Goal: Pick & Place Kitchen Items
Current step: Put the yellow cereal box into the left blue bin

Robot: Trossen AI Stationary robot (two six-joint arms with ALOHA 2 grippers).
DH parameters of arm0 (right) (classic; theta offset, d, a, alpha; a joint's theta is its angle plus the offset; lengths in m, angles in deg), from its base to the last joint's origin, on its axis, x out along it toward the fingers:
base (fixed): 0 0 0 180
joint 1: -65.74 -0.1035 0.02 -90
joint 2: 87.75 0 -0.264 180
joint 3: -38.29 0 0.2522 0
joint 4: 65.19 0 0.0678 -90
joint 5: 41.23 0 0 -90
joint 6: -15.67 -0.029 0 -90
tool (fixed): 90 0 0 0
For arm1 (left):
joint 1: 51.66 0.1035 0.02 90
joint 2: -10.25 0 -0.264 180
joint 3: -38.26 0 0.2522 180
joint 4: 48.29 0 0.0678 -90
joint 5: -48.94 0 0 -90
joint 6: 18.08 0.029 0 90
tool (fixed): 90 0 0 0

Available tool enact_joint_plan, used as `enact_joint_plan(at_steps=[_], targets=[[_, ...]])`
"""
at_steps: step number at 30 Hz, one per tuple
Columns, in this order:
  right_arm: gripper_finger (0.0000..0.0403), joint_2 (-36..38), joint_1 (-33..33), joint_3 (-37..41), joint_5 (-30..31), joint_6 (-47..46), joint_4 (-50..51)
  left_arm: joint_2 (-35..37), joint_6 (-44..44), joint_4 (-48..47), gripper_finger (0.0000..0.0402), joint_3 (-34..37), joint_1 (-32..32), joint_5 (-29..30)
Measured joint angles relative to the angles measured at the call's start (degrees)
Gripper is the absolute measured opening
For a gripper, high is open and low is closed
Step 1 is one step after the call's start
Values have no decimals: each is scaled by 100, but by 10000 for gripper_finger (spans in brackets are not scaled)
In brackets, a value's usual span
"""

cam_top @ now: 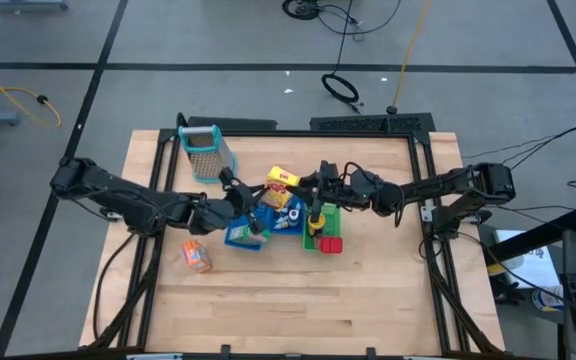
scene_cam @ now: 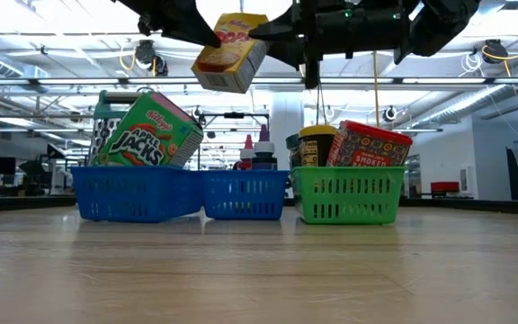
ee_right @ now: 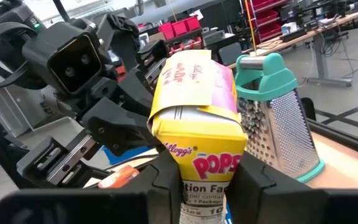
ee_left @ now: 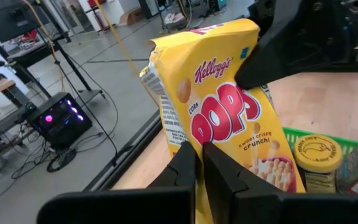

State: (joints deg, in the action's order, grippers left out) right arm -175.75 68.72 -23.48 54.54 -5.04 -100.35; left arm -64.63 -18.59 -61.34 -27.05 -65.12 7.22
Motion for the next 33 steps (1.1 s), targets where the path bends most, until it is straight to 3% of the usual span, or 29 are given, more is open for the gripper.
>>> enact_joint_plan(at_steps=[12,21,33], targets=[[72,0,-2,-11,-148,-58,32,771,490,-234,78,0,-491,388],[73,-21,-84,-10,-133,282,30,1388,535,-227,85,0,-741,388],[71,-1412,-165,-996,-470,1216,225,1453,458,-269,86,0,-784,379]])
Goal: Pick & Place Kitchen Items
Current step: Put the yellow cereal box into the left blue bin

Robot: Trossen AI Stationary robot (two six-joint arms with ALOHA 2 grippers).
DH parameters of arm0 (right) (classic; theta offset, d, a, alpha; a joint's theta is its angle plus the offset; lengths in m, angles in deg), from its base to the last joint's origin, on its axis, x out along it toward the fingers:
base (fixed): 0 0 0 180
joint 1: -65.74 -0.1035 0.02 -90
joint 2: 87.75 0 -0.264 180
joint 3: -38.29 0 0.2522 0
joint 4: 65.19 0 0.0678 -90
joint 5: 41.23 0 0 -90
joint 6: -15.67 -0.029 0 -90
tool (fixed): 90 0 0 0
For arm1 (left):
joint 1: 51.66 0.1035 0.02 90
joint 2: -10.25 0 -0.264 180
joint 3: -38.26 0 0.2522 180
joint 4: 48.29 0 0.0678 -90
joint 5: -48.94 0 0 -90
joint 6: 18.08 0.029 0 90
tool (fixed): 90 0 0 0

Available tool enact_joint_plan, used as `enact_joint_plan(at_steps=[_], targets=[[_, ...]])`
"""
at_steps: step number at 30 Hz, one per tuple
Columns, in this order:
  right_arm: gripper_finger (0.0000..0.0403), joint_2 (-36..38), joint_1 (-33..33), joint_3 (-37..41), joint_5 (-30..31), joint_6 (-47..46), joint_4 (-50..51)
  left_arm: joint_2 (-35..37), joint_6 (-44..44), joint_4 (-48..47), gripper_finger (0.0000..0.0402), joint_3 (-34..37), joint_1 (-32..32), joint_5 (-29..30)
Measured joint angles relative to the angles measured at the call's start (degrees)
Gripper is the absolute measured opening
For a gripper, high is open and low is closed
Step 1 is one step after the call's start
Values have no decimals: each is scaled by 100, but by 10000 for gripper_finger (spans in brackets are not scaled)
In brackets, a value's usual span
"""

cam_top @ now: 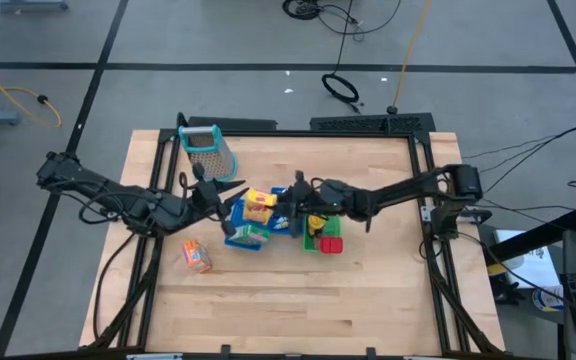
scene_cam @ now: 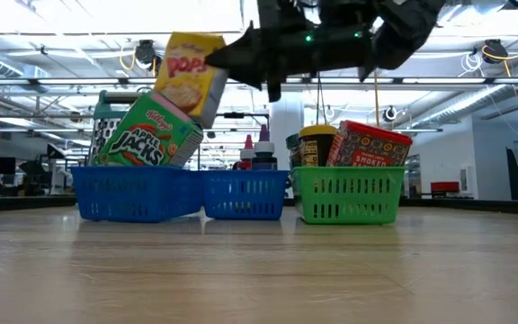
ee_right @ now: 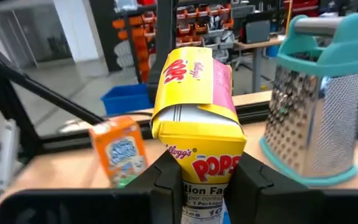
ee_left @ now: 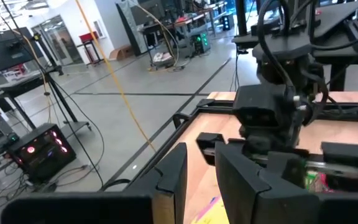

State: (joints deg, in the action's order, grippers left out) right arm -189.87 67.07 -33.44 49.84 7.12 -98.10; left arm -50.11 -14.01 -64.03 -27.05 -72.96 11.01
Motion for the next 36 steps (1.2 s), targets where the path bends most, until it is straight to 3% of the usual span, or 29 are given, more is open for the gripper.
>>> enact_joint_plan(at_steps=[14,23,36], targets=[[65,-822,-26,-444,-263,325,-12,-2,13,-9,86,0,-13,-11],[68,-1392,-34,-451,-286,10,-667,-2,16,-20,86,0,-13,-11],[66,-1401,-145,-451,-264,286,-549,-2,18,-101,86,0,-13,-11]])
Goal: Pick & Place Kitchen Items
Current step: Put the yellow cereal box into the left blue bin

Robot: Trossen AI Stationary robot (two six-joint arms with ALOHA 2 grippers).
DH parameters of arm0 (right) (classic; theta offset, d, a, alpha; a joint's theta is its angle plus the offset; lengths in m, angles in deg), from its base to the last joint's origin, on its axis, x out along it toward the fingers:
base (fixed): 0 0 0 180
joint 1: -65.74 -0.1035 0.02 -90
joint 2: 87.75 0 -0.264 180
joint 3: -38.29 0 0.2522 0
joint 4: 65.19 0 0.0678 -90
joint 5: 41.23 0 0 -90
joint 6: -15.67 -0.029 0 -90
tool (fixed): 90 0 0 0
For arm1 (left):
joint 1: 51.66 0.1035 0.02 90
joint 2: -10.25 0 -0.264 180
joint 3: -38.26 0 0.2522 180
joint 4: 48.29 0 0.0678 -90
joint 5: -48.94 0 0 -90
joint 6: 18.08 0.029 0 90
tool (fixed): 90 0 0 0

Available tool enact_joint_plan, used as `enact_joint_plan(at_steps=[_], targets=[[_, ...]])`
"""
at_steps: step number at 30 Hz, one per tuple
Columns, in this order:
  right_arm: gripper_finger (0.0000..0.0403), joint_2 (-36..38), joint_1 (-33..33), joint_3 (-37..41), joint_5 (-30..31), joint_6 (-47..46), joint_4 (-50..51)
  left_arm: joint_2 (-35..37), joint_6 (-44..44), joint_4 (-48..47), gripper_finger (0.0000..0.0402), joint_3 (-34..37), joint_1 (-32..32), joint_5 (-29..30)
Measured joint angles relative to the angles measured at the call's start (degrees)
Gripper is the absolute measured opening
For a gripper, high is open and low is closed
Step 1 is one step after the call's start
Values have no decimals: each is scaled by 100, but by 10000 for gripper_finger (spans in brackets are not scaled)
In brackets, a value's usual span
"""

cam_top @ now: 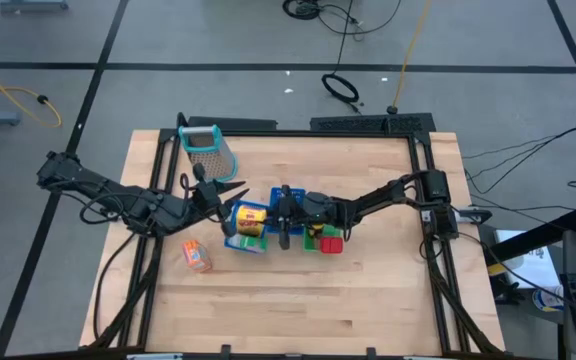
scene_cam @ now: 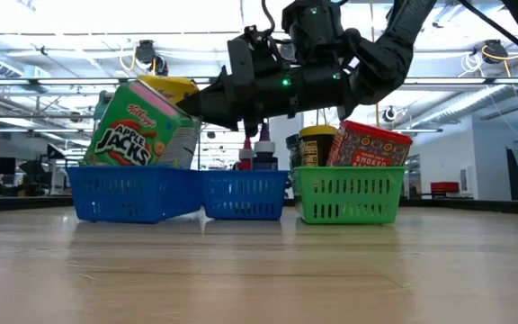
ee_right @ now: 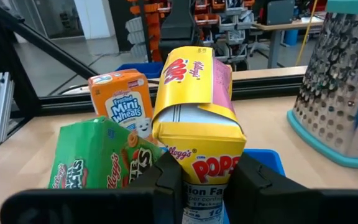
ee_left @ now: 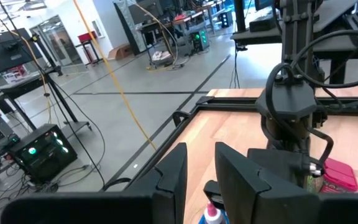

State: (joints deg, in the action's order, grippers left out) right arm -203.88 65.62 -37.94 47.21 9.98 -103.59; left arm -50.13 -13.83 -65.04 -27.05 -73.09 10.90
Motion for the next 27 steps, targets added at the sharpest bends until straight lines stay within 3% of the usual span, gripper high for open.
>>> enact_joint_plan(at_steps=[27], targets=[[178,-7,-44,7,-171,59,-136,0,-2,-4,86,0,1,2]])
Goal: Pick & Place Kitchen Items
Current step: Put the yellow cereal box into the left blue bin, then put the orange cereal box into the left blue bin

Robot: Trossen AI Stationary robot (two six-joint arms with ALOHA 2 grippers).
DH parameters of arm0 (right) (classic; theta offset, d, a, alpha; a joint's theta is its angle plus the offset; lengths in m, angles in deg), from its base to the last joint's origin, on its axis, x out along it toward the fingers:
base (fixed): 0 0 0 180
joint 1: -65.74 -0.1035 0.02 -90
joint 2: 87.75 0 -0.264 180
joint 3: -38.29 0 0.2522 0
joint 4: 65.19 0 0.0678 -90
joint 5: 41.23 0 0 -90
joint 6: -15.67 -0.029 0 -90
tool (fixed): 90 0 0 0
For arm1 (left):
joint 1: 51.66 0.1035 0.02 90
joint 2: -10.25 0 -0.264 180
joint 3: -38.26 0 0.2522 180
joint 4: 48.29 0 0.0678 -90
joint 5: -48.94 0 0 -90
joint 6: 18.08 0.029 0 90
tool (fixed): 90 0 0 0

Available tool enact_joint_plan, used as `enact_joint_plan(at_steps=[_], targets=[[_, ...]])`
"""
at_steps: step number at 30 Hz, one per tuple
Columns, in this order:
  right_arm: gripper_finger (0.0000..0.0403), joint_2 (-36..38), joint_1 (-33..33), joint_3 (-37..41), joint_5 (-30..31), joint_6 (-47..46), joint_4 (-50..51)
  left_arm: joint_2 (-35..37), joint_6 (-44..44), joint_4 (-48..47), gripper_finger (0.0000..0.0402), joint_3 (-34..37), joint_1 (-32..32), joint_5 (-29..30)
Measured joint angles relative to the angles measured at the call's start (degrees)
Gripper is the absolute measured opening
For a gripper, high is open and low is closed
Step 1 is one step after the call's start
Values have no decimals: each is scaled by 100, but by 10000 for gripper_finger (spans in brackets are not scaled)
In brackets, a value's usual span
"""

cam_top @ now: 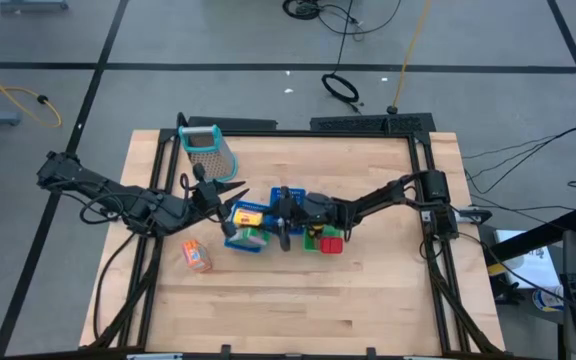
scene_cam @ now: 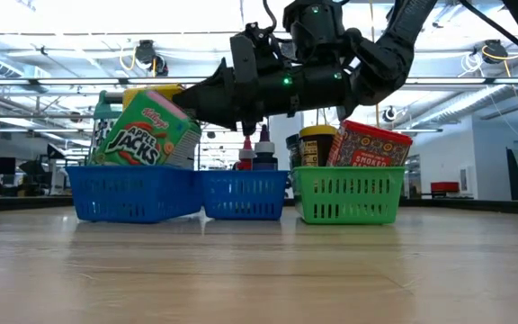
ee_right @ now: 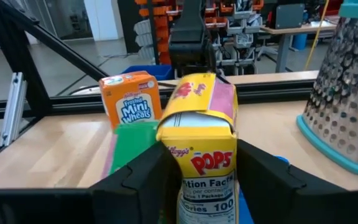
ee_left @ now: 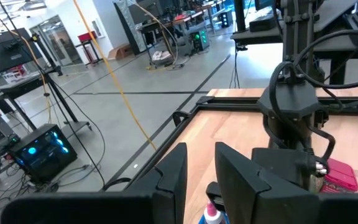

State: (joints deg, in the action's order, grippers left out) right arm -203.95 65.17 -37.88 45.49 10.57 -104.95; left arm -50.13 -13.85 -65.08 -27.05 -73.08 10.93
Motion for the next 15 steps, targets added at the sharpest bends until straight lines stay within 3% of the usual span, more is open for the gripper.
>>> enact_joint_plan(at_steps=[15], targets=[[205,11,-19,-7,16,1,-530,0,56,4,86,0,1,4]])
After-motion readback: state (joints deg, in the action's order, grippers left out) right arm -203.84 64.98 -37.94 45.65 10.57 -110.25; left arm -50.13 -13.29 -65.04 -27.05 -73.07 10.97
